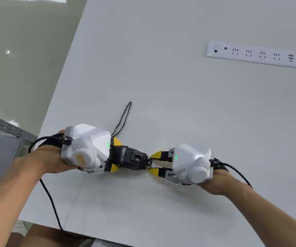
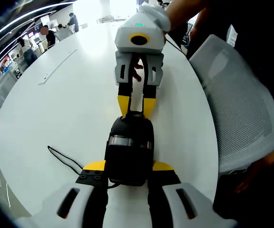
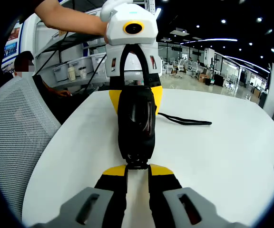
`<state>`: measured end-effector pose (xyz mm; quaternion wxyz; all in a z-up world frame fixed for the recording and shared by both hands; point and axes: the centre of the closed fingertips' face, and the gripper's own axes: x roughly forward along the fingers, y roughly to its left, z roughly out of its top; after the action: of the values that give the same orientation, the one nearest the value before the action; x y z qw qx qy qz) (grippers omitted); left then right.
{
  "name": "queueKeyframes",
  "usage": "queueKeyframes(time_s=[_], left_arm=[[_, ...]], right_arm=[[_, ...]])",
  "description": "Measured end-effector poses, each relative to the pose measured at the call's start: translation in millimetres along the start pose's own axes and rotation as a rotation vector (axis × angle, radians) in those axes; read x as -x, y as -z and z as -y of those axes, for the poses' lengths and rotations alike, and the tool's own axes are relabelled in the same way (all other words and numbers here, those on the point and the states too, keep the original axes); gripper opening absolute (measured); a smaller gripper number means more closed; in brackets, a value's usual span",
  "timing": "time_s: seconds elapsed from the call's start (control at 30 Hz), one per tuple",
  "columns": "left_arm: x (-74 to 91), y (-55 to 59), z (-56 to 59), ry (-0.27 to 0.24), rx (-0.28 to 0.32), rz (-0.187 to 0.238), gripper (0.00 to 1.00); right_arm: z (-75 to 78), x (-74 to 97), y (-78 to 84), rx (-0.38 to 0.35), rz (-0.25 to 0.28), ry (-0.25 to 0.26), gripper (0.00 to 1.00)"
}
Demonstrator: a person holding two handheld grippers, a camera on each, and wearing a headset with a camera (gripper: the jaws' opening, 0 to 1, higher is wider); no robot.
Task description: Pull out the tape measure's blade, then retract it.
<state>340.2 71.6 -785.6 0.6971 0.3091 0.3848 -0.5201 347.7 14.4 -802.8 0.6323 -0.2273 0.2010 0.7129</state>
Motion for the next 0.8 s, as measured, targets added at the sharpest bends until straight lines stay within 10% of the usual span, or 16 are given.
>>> queueKeyframes(time_s=[0.8], left_arm=[[-3.5, -1.0, -5.9, 0.009, -0.009, -0.003, 0.28]], right_arm=[[-3.3, -3.3, 1.4, 0.062, -0.048, -0.013, 0.11]])
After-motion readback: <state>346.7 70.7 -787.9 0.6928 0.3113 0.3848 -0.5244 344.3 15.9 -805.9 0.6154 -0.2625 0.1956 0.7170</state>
